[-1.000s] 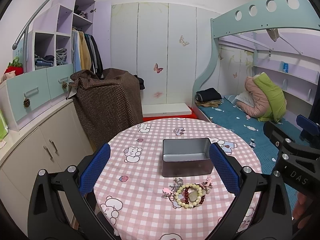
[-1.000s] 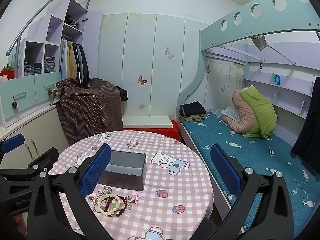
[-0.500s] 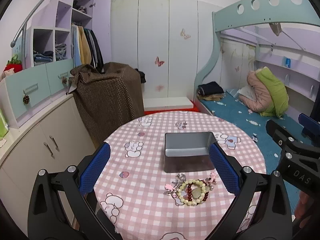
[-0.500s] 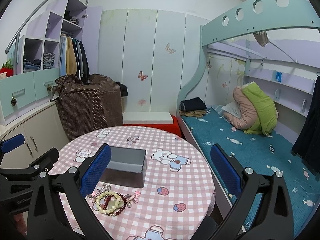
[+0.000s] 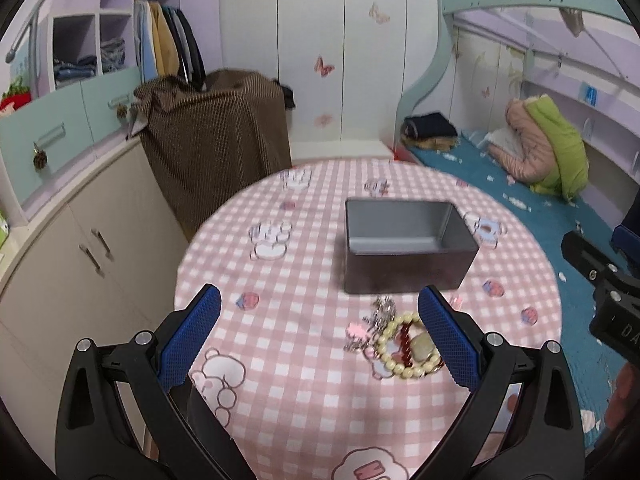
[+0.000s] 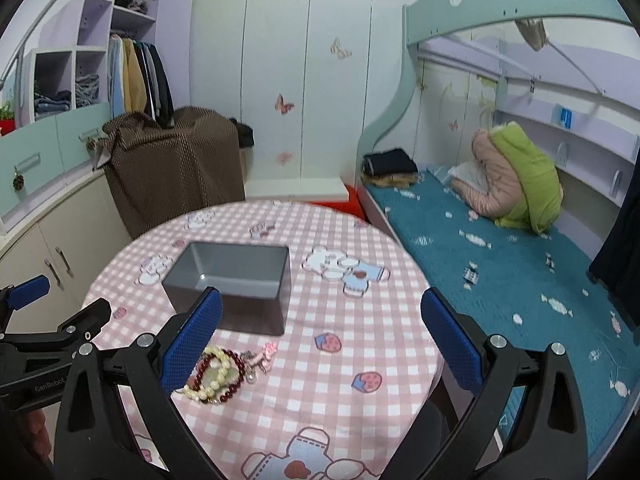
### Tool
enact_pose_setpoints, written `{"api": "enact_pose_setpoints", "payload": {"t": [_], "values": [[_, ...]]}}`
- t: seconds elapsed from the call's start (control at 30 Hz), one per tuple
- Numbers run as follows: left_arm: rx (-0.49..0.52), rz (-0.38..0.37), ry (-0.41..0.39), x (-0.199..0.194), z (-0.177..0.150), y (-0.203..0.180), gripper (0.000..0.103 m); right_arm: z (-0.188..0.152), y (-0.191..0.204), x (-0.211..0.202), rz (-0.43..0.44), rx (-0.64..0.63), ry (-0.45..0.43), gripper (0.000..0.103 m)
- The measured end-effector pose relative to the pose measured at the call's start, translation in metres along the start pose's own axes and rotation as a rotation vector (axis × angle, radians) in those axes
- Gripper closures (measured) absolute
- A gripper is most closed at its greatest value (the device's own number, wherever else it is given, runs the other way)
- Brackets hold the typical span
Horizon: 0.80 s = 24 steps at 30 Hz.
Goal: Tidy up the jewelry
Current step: 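Lower the left tool onto the pale yellow bead bracelet and close it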
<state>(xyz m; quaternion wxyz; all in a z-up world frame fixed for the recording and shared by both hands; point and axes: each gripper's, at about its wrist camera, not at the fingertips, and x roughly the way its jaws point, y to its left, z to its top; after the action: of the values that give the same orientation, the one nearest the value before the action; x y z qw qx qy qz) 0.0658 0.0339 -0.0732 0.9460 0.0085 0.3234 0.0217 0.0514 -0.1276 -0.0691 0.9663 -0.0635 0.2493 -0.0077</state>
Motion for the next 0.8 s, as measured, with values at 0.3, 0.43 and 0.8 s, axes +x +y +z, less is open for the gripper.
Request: {"api": "enact_pose_setpoints", "payload": {"t": [0.3,0.43,0.8], "values": [[-0.004,-0.016,0.142,0.046,-0.018,0.002,0.005,-0.023,0.003,0.035,0.013,-0.001,0.138,0.007],[-0.003,-0.055,0.203,0.067,-0.025,0.001,0.005,-0.035,0.005,0.051,0.021,0.01,0.204,0.007],[0.058,-0.07,0.315,0.104,-0.038,-0.02,0.03,-0.055,0.003,0.082,0.031,0.029,0.319,0.007]]}}
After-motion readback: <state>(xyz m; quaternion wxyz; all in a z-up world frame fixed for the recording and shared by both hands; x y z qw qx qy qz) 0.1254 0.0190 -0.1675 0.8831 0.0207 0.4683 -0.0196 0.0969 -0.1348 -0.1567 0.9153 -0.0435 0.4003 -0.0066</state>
